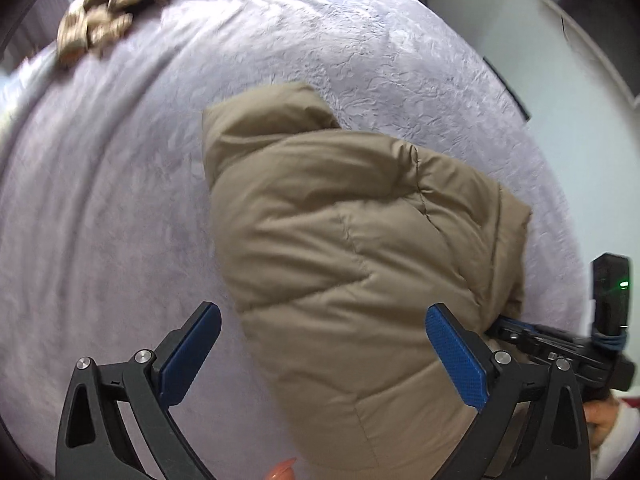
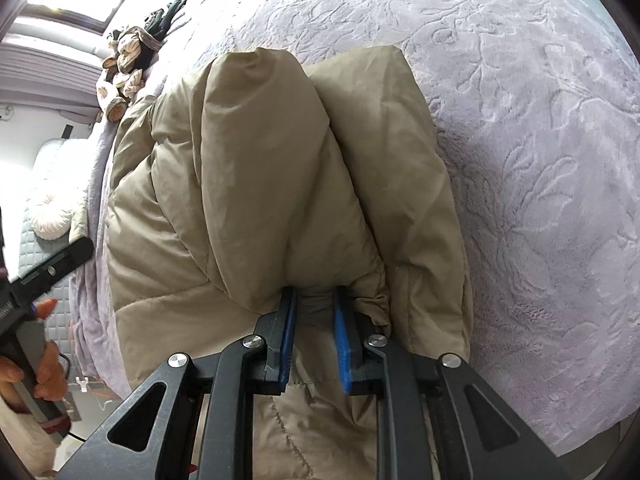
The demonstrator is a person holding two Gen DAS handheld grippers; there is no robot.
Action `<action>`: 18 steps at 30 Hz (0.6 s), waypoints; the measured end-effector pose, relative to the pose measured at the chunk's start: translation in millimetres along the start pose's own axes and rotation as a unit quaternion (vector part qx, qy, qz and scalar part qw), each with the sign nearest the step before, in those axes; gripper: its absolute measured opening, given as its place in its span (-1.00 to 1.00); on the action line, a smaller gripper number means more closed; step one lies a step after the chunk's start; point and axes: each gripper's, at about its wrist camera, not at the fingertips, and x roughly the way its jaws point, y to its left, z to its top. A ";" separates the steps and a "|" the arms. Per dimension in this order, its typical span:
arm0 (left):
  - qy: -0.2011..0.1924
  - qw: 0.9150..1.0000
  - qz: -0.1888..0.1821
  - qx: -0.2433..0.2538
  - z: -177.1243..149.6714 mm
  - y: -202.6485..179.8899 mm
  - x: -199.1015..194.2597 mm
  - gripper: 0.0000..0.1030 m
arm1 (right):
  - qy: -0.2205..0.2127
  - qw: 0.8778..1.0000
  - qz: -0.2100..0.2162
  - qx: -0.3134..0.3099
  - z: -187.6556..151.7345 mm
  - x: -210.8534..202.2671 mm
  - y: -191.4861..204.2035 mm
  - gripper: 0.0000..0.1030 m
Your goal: Fold large clothes
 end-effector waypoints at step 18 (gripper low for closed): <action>0.066 0.977 -0.161 -0.126 -51.2 72.5 46.5 0.99 | -0.035 0.999 -0.008 -0.017 19.4 -49.8 1.2 0.71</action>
